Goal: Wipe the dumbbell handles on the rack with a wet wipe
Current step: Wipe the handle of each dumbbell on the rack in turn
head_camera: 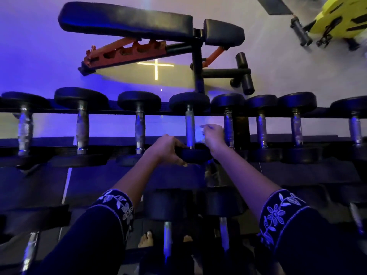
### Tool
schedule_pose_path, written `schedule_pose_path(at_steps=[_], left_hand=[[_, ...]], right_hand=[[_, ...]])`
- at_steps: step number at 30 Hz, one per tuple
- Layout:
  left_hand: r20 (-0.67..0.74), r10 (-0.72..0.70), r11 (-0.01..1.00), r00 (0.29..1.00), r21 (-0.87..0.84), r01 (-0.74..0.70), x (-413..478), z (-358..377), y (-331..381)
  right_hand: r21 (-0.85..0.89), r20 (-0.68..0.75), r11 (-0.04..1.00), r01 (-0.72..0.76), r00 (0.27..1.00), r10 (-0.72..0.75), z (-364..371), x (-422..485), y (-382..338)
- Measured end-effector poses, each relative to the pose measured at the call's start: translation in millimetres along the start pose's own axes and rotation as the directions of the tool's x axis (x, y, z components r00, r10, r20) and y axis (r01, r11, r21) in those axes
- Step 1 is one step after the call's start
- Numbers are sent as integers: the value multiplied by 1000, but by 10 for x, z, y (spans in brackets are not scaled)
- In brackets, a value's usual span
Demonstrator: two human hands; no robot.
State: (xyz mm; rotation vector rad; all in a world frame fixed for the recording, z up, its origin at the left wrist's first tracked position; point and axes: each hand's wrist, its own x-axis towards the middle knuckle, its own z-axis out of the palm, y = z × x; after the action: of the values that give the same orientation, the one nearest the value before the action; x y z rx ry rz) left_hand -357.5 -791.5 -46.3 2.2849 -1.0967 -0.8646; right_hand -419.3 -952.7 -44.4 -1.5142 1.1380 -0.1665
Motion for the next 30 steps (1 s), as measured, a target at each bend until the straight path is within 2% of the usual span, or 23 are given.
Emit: schedule_pose_path(at_steps=[3, 8, 13, 17, 21, 26, 30], left_hand=[[13, -33, 999, 999, 22, 33, -101, -11, 94], [-21, -128, 992, 992, -21, 127, -184, 88, 391], [-184, -123, 992, 975, 19, 128, -184, 289, 1005], [-128, -114, 990, 985, 67, 123, -143, 514, 1584], [-101, -165, 972, 981, 152, 179, -86, 679, 1845], [-55, -204, 922, 977, 324, 211, -10, 743, 1766], [1, -119, 895, 993, 434, 107, 111, 670, 1650]], right_hand=[[232, -8, 966, -115, 993, 121, -200, -194, -119], [286, 61, 938, -196, 981, 186, -665, -289, -12], [277, 81, 938, -207, 978, 192, -1068, -3, 224], [206, 116, 957, -203, 976, 182, -1453, -129, 64], [163, 162, 965, -207, 970, 181, -1701, -91, -36], [214, 317, 936, -281, 926, 205, -1810, 1, -81], [266, 361, 902, -340, 903, 234, -1782, 102, -21]])
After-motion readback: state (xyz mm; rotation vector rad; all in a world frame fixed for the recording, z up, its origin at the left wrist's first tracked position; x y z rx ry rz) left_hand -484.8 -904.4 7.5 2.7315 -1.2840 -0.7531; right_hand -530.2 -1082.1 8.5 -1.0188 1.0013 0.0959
